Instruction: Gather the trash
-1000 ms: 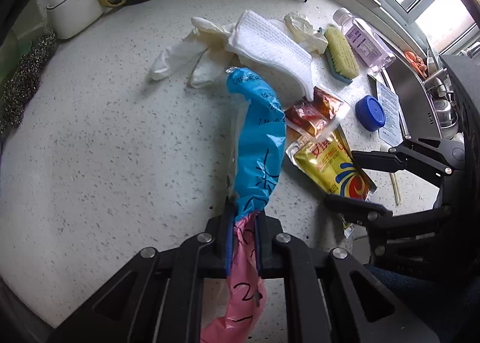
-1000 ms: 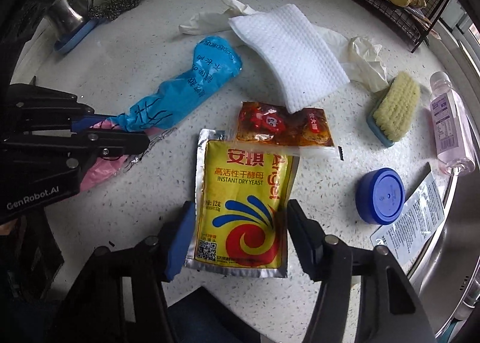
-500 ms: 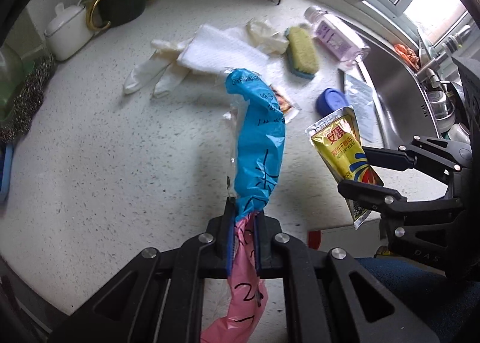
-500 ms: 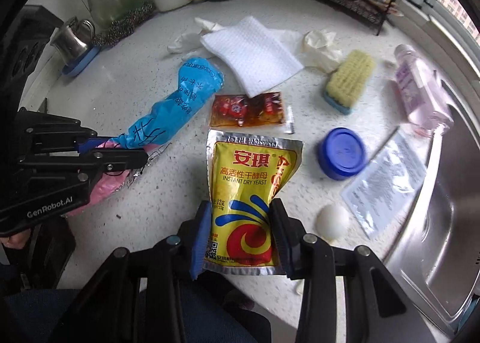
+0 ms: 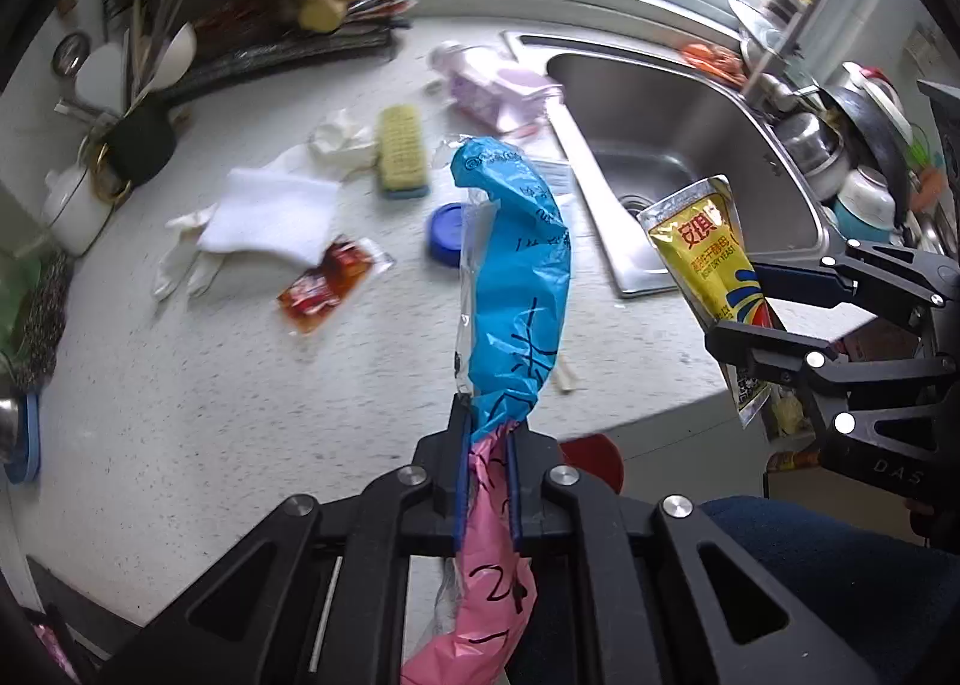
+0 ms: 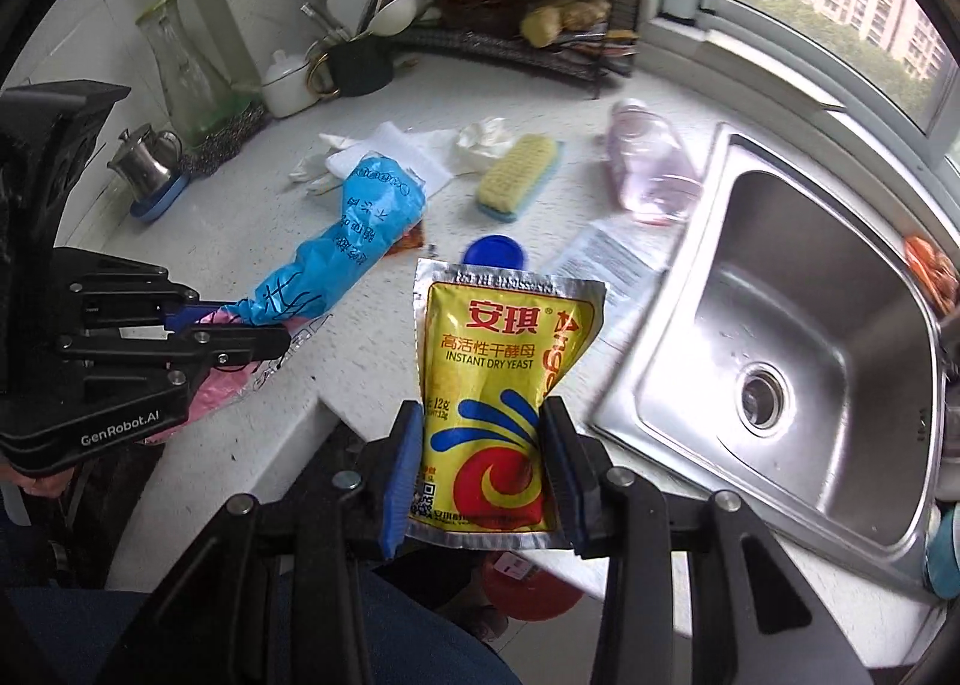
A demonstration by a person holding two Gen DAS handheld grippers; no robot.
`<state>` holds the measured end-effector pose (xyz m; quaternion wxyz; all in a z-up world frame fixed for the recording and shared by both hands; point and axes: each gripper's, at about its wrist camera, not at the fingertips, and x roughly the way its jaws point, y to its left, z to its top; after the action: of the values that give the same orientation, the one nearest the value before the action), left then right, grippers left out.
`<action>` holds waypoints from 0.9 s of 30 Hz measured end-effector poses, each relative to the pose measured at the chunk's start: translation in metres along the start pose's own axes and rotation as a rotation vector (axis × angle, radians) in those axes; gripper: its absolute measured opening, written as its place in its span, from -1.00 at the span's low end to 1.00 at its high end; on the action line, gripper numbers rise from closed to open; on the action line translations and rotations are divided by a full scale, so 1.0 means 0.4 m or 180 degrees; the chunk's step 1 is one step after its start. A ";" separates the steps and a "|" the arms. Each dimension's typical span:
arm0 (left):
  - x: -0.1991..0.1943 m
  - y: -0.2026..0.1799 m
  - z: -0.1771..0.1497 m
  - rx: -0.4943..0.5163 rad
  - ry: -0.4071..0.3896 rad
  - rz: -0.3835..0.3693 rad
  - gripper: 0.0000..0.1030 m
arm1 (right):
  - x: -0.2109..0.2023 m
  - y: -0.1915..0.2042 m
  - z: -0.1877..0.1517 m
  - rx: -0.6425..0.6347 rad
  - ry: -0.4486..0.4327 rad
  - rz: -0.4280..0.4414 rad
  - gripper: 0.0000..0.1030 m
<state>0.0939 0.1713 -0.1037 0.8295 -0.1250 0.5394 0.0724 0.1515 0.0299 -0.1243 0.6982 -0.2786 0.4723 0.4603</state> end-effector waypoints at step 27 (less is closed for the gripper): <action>0.206 -0.530 -0.234 0.1027 0.0507 -0.0262 -0.84 | -0.101 -0.250 -0.508 0.1484 -0.0234 -0.0271 -0.27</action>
<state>0.0993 -0.0598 -0.1880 0.7957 -0.0177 0.6025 -0.0592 0.1549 -0.1949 -0.1728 0.7791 -0.1126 0.5279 0.3187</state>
